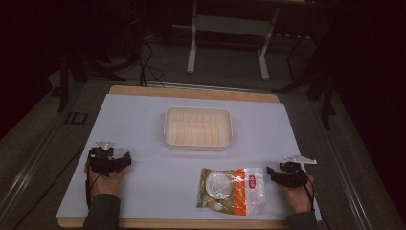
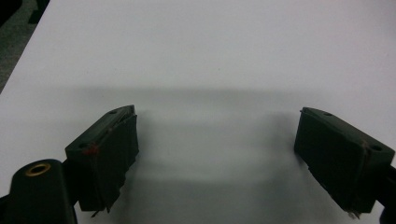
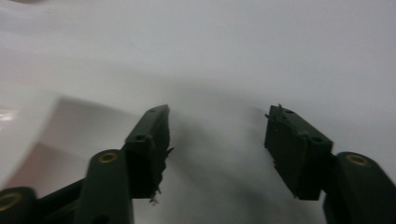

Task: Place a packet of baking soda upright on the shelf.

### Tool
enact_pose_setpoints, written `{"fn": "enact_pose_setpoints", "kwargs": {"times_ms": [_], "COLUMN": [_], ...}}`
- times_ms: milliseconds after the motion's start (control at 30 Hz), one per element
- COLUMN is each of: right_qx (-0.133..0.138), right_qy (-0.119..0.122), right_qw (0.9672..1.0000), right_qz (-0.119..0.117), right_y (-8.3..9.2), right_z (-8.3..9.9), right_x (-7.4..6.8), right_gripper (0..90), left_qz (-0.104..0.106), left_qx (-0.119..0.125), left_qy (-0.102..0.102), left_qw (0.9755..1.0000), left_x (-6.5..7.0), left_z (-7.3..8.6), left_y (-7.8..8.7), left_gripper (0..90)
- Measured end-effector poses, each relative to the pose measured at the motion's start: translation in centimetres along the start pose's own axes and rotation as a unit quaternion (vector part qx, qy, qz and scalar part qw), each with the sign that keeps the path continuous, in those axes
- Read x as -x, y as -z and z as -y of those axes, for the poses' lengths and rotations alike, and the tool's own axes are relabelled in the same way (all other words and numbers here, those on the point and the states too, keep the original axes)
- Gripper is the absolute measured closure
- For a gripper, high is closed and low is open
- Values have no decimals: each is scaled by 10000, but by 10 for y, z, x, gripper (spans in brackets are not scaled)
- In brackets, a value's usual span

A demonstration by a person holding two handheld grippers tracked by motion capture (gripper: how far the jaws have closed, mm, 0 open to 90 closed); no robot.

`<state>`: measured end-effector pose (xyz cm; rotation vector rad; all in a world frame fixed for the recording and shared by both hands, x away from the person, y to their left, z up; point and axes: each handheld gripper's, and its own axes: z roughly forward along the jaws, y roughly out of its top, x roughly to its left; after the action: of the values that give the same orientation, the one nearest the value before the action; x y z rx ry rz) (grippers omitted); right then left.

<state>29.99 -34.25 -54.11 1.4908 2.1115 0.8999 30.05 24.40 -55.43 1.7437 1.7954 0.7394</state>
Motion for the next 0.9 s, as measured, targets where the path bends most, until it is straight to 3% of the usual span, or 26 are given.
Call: {"fn": "enact_pose_setpoints", "kwargs": {"times_ms": [67,100,133,167,233,367,400,533,633,700,733,900], "right_qx": [8,22,22,59,74,76,73,71,109,122,144,131], "right_qy": [85,115,115,145,217,320,347,401,454,470,449,381], "right_qw": [10000,9999,9999,9999,9996,9990,9988,9982,9977,9970,9967,9938], "right_qz": [-20,-39,-39,-64,-140,-315,-340,-447,-495,-603,-654,-1039], "right_y": [4,5,5,8,13,22,25,34,41,45,46,51], "right_z": [-2,-2,-2,-4,-5,-7,-7,-5,-6,-7,-7,-7], "right_x": [-3,-4,-4,-5,-8,-11,-11,-13,-16,-19,-20,-25], "right_gripper": [436,440,440,446,448,448,450,461,460,459,456,439], "left_qz": [-6,44,44,127,308,718,813,914,957,1122,1257,1426], "left_qx": [36,152,152,165,203,239,254,237,309,469,573,721], "left_qy": [6,-13,-13,-68,-199,-585,-629,-684,-539,-558,-614,-801], "left_qw": [10000,9999,9999,9998,9991,9954,9944,9932,9935,9910,9885,9839], "left_x": [0,0,0,-2,-3,-1,-1,-3,-6,-8,-9,-5], "left_z": [2,5,5,7,9,13,14,16,19,21,22,26], "left_y": [5,8,8,10,13,16,16,19,22,25,27,32], "left_gripper": [237,367,428,428,521,511,544,615,716,734,734,692]}}
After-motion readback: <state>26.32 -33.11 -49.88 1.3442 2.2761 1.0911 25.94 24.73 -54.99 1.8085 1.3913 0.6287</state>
